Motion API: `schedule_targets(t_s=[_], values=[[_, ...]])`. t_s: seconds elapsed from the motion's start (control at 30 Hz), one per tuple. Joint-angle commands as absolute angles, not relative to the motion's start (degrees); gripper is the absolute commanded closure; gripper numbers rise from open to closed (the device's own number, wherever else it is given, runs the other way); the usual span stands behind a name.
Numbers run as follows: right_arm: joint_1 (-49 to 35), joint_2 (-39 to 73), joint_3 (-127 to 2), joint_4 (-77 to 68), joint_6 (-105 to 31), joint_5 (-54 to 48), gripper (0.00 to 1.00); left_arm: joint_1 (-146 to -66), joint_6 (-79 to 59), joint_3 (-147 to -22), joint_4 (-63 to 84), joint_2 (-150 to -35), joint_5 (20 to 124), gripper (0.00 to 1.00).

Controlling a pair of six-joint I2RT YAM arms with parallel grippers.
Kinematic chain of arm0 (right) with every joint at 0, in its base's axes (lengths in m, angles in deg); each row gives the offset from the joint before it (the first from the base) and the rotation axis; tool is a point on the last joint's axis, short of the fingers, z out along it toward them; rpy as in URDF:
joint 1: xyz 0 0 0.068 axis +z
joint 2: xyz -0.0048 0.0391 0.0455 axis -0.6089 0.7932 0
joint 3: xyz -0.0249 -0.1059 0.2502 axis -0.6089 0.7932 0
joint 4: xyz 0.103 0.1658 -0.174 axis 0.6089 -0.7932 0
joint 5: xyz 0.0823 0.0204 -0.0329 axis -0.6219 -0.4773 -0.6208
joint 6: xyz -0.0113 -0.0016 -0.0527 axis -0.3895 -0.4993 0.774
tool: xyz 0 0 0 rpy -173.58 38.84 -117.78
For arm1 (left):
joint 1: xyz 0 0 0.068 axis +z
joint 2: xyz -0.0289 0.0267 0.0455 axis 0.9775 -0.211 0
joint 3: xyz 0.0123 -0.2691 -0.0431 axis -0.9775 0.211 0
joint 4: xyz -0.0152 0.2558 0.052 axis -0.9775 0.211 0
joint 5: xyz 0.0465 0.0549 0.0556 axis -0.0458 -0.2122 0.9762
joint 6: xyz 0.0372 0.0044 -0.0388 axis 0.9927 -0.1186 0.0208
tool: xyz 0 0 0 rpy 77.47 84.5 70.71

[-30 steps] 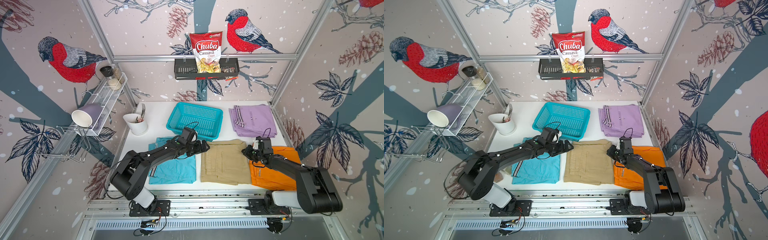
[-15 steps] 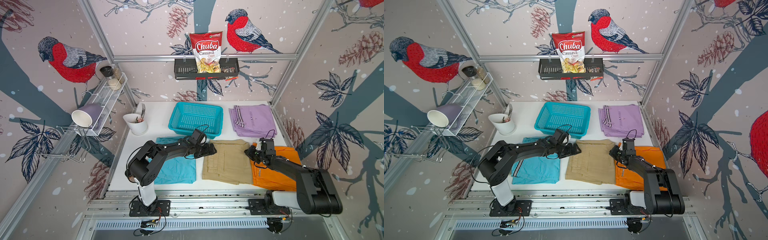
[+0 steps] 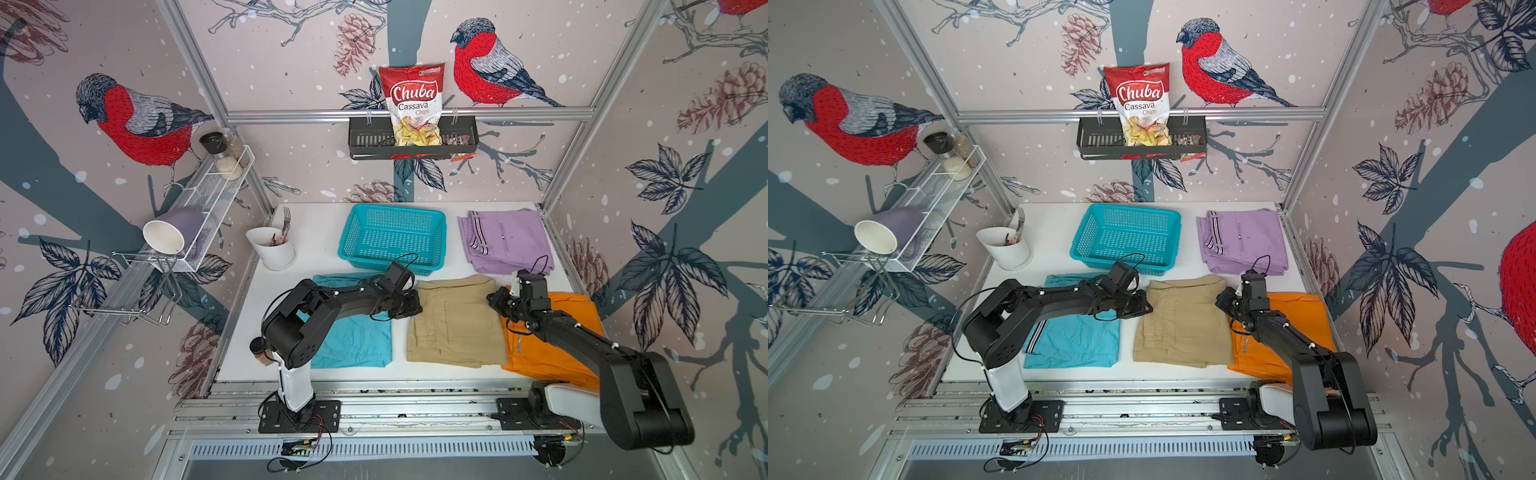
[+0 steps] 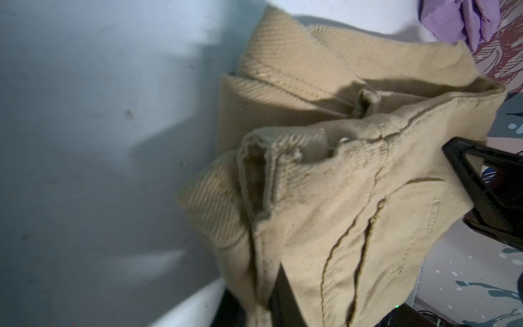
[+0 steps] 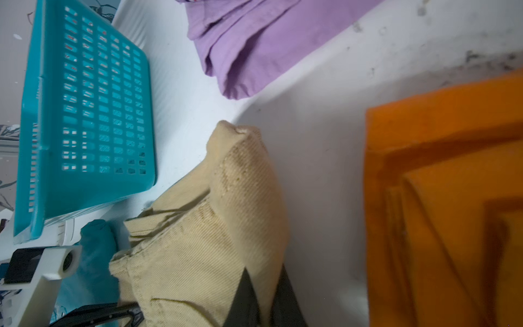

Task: Put the folded long pants in the basket
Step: Pick up the long pant at the center of the board, then place the long pant in the basket.

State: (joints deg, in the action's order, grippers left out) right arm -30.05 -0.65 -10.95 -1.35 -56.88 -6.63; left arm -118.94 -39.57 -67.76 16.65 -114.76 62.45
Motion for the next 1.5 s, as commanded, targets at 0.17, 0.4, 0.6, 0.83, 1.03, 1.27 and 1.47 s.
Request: schedule_targets(t_s=[0.17, 0.4, 0.6, 0.83, 1.03, 1.27, 1.47], values=[[-27.0, -4.9, -12.7, -3.5, -55.2, -0.7, 1.00, -120.2, -38.4, -67.9, 22.0, -109.5, 65.4, 1.00], [-19.0, -17.3, -15.7, -10.4, -52.8, 10.0, 1.00, -123.2, -34.9, -68.1, 24.5, -101.8, 68.0, 1.00], [-9.8, -27.9, -22.4, -20.3, -58.8, 13.7, 1.00, -125.7, -34.8, -69.0, 26.2, -96.0, 64.8, 1.00], [-3.3, -21.9, -37.8, -26.4, -60.3, 16.5, 1.00, -124.1, -33.5, -81.2, 37.2, -89.6, 70.6, 1.00], [-2.9, -9.5, -50.1, -25.3, -59.7, 15.9, 1.00, -115.3, -33.7, -101.4, 48.4, -94.3, 65.6, 1.00], [-5.1, 4.9, -58.1, -16.0, -59.9, 14.1, 1.00, -103.4, -29.1, -137.0, 71.2, -115.1, 65.2, 1.00], [-6.9, 18.1, -69.9, -17.6, -56.7, 11.8, 1.00, -97.2, -27.2, -154.6, 81.5, -130.7, 66.0, 1.00]])
